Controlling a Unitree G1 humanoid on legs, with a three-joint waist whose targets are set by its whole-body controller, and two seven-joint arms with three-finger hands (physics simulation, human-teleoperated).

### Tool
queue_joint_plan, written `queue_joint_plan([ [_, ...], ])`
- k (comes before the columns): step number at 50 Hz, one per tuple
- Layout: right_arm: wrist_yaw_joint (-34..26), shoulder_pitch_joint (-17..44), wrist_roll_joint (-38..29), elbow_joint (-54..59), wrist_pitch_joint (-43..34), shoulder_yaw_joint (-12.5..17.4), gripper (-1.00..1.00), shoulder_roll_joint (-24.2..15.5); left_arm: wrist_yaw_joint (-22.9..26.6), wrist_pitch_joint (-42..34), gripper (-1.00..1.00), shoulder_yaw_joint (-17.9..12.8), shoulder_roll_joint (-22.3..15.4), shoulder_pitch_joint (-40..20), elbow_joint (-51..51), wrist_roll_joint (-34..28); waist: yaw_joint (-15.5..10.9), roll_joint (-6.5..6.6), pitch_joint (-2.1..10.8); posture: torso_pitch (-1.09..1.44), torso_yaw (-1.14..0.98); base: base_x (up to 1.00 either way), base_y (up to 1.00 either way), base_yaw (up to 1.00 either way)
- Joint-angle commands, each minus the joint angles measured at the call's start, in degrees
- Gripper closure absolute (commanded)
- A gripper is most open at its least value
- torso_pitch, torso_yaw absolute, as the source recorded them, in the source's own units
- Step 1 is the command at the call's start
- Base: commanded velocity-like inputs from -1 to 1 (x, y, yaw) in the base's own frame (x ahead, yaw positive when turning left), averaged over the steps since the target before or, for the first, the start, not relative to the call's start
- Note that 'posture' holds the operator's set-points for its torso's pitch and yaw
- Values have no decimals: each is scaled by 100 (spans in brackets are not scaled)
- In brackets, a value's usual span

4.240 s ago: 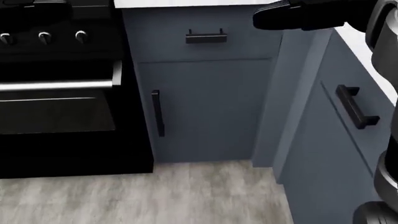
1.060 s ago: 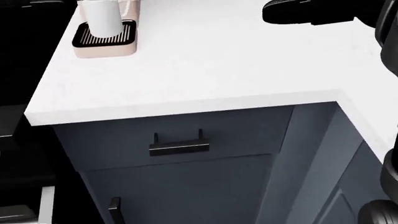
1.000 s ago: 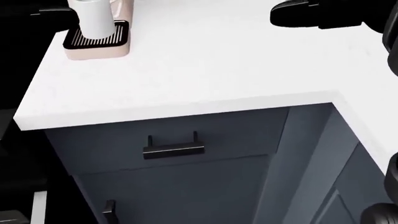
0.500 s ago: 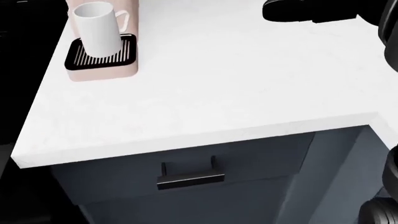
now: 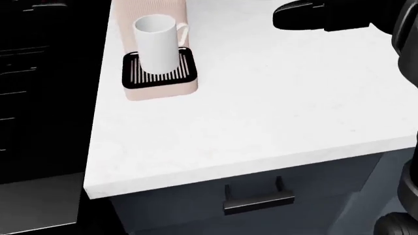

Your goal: Press the button on the coffee machine to serve coffee.

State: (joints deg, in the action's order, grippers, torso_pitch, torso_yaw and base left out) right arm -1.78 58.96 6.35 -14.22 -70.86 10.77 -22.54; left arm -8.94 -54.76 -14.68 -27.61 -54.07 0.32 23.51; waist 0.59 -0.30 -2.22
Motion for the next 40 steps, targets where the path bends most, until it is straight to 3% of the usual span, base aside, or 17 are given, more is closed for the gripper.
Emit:
queue_joint_plan([
  [1,34,156,-19,-107,153,46,-100,-56,6,140,-100,-44,-62,-200,-175,21,9,14,122,0,0,4,38,0],
  [5,50,98,-8,-100,225,34,-100,-19,17,163,-100,-43,-62,-166,-176,13,-25,-374,175,0,0,10,30,0],
  [6,50,69,-6,-90,251,25,-100,-9,19,156,-100,-47,-61,-144,-197,17,22,-93,118,0,0,17,11,0],
  [8,48,62,-1,-85,254,32,-100,-15,32,186,-100,-48,-64,-130,-174,7,-27,-116,92,0,0,19,2,0],
  [13,49,39,11,-89,283,28,-100,-13,46,239,-100,-31,-48,-129,-130,-15,4,421,95,0,0,20,0,0],
  [16,36,59,15,-78,285,16,-100,-23,7,140,-100,-50,-48,-162,-201,9,13,476,20,0,0,31,0,0],
  [22,61,-4,-26,-54,312,11,-100,15,-16,112,-100,-60,-41,-115,-272,34,-57,197,-34,0,0,15,0,0],
  [25,80,-48,-38,-2,366,16,-100,43,5,169,-100,-42,-31,-88,-232,17,-127,-210,16,0,0,0,0,0],
  [26,85,-61,-36,-4,376,21,-100,48,8,175,-100,-37,-28,-86,-231,13,-134,17,-34,0,0,0,0,0],
  [29,83,-115,6,-77,348,2,-100,92,39,243,-100,-7,0,-54,-196,-19,-113,50,239,0,0,8,-17,0],
  [31,102,-94,9,-85,356,18,-100,87,28,186,-100,-14,8,-65,-245,-17,-81,245,-66,0,0,33,-32,0],
  [32,108,-94,7,-82,361,17,-100,84,34,198,-100,-12,14,-50,-247,-24,-53,296,-18,0,0,20,0,0],
  [33,109,-101,7,-80,367,17,-100,80,34,195,-100,-14,17,-48,-254,-26,-63,172,110,0,0,14,0,0],
  [35,130,-170,11,-134,375,12,-100,111,16,128,-100,-20,28,-41,-320,-15,-82,-114,136,0,0,4,0,0],
  [38,146,-152,25,-156,366,8,-100,130,28,121,-100,-34,20,-31,-329,-16,-143,-86,52,0,0,4,0,0],
  [39,138,-147,26,-150,391,-10,-100,127,42,163,-100,-38,21,-11,-303,-25,-132,-130,238,0,0,27,0,0],
  [40,121,-158,16,-122,457,-37,-100,120,58,216,-100,-27,26,6,-267,-42,-106,-167,105,0,0,57,-19,0],
])
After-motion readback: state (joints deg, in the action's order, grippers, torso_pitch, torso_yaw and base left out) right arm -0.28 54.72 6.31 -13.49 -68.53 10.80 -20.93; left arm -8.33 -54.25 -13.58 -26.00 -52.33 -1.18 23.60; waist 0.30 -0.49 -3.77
